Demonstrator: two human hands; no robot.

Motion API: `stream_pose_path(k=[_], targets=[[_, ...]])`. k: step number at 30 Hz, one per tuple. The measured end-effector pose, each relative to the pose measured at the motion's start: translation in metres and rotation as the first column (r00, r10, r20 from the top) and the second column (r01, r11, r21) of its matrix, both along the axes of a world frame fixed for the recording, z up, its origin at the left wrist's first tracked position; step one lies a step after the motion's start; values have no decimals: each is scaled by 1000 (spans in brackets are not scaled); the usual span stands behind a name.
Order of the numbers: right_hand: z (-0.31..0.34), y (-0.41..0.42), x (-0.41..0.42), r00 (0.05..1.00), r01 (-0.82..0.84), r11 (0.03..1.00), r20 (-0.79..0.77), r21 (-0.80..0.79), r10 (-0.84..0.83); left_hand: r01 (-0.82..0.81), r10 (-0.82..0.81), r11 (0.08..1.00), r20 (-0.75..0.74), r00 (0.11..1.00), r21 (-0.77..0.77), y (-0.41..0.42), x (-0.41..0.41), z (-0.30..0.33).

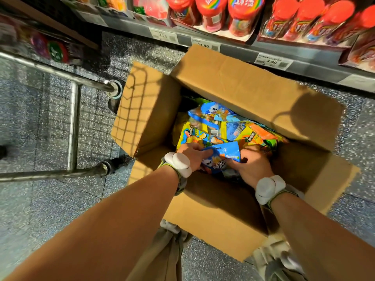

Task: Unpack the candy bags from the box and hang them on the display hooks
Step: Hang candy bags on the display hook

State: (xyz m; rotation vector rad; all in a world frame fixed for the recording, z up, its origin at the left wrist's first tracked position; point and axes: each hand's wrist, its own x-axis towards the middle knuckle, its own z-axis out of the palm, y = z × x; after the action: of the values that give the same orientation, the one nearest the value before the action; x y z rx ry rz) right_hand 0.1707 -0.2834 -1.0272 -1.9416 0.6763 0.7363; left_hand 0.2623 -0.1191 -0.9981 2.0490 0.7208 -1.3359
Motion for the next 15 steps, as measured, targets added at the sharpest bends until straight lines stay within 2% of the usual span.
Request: stream_pose_path(k=[3,5,8,11,15], targets=[[16,-1,-6,996,3,993,-87,117,7,-4,3,1000,58,998,8,0,5,3],[21,-2,-14,997,38,993,-78,115,-29,-66,57,997,157,986,50,5,11,0],[22,-4,-23,979,188,981,-94,46,-183,-123,73,980,286,955,159,14,21,-10],[19,-5,-30,953,284,959,-105,-8,-284,-80,27,966,214,977,246,16,28,-18],[4,-11,-35,940,320,947,-116,-18,-319,165,-204,935,95,974,314,19,28,-27]])
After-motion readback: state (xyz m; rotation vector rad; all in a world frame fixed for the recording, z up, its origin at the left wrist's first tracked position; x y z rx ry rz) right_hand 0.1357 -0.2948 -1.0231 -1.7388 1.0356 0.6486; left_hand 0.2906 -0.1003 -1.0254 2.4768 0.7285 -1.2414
